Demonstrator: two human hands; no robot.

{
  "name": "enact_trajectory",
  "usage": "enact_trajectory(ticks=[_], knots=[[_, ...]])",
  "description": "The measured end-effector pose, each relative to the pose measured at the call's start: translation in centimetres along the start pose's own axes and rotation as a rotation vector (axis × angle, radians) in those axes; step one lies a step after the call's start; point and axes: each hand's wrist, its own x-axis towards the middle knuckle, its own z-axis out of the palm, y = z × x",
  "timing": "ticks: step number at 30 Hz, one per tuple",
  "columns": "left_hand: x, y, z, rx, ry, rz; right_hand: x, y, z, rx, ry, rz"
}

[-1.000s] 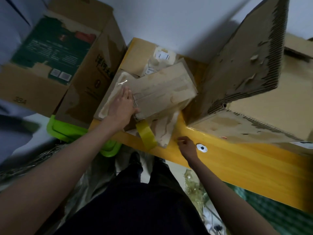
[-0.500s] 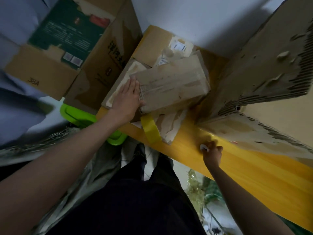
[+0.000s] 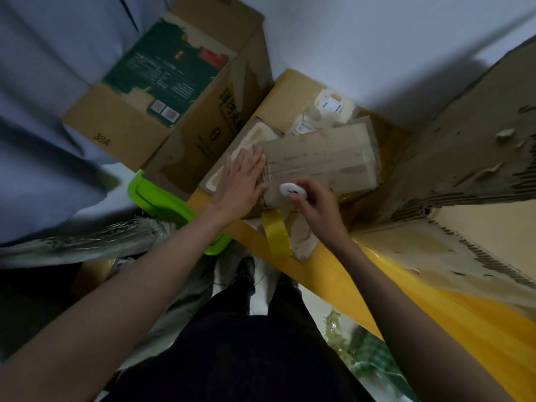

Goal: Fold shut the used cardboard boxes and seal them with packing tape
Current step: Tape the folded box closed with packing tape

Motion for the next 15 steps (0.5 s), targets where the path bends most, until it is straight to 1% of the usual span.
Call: enact_trajectory(ticks=[2, 4, 5, 6, 7, 8, 9, 10, 11, 12, 13, 14, 15], knots=[[-0.3, 0.1, 0.3, -0.065, 0.040, 0.004, 1.5, 1.0, 0.1, -0.016, -0.058, -0.003], [-1.2, 0.4, 0.7, -0.160, 0.133, -0.033, 2.1, 1.7, 0.1, -0.006, -0.084, 0.002], [-2.2, 0.9, 1.0, -0.253, 0.215, -0.098, 2.2, 1.9, 0.0, 0.005, -0.096, 0.002], [-3.4, 1.5, 1.5, -0.378, 0.306, -0.204, 2.2, 1.9, 0.0, 0.011, -0.111, 0.001], [-4.7, 2.3, 2.2, -0.515, 0.390, -0.339, 2.1, 2.0, 0.1, 0.010, -0.126, 0.002], [-6.0, 3.2, 3.2, -0.649, 0.428, -0.478, 2.0, 2.1, 0.2, 0.007, -0.143, 0.009], [-7.0, 4.0, 4.1, -0.771, 0.394, -0.599, 1.8, 2.2, 0.4, 0.001, -0.162, 0.020], [-7.9, 4.9, 4.9, -0.902, 0.303, -0.689, 1.7, 2.4, 0.5, -0.005, -0.185, 0.028], [-8.4, 5.5, 5.7, -1.041, 0.178, -0.741, 1.6, 2.7, 0.6, -0.020, -0.203, 0.028], [-8.8, 6.2, 6.1, -1.167, 0.054, -0.754, 1.5, 3.0, 0.6, -0.038, -0.213, 0.020], [-9.1, 6.7, 6.5, -1.255, -0.032, -0.736, 1.4, 3.3, 0.6, -0.061, -0.217, 0.008], [-9.4, 7.1, 6.9, -1.310, -0.060, -0.709, 1.4, 3.6, 0.5, -0.082, -0.218, -0.002], [-9.8, 7.4, 7.3, -1.344, -0.046, -0.703, 1.3, 3.7, 0.5, -0.095, -0.217, -0.007]])
